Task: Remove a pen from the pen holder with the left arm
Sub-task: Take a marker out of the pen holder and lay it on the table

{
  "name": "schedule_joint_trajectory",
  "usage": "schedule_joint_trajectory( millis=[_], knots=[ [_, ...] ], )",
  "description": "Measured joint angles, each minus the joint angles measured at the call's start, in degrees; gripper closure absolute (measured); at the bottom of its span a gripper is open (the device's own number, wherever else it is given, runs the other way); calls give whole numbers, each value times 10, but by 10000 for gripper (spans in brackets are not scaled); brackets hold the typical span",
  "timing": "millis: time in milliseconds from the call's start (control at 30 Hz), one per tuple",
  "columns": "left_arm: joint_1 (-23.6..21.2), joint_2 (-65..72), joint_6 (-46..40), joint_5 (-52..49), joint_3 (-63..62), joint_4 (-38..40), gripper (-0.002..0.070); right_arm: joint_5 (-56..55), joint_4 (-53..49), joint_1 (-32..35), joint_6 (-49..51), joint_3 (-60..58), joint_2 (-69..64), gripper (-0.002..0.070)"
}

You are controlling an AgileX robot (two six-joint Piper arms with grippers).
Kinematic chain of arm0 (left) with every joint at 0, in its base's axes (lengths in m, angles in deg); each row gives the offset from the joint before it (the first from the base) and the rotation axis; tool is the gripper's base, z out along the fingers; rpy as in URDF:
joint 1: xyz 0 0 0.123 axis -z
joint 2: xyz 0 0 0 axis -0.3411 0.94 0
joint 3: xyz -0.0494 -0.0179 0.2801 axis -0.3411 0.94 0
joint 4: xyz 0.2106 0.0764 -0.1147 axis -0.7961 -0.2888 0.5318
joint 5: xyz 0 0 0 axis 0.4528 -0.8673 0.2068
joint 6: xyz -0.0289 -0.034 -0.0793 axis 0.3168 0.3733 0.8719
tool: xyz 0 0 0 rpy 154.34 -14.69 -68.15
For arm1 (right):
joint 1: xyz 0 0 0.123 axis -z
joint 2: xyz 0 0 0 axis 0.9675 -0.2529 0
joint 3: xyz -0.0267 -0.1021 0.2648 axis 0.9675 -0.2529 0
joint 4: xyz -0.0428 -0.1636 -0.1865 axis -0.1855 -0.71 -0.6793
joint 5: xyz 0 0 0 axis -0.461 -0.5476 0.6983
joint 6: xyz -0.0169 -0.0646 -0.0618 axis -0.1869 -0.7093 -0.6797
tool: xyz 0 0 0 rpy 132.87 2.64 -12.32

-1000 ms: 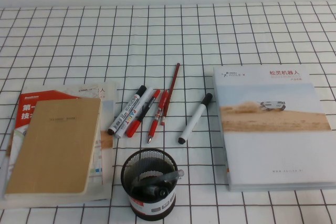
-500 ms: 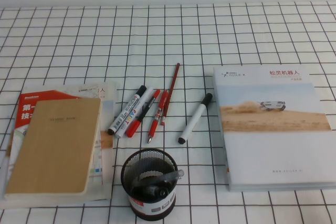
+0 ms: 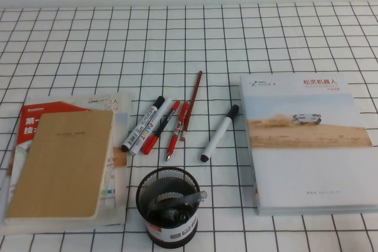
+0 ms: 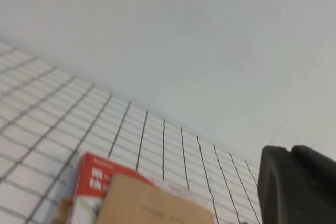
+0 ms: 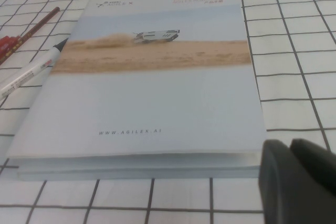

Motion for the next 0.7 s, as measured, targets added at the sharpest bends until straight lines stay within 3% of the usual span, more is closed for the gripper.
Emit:
schedule_joint_trajectory(
  millis=[100, 400, 600, 700],
  knots=[
    [0, 0, 32, -76, -19, 3, 678, 0, 0, 0, 0, 0, 0, 691],
    [0, 99, -50, -260, -205, 0, 678, 0, 0, 0, 0, 0, 0, 691],
    [0, 234, -143, -352, -324, 16, 678, 0, 0, 0, 0, 0, 0, 691],
    [0, 297, -216, -374, -357, 60, 678, 0, 0, 0, 0, 0, 0, 691]
  ],
)
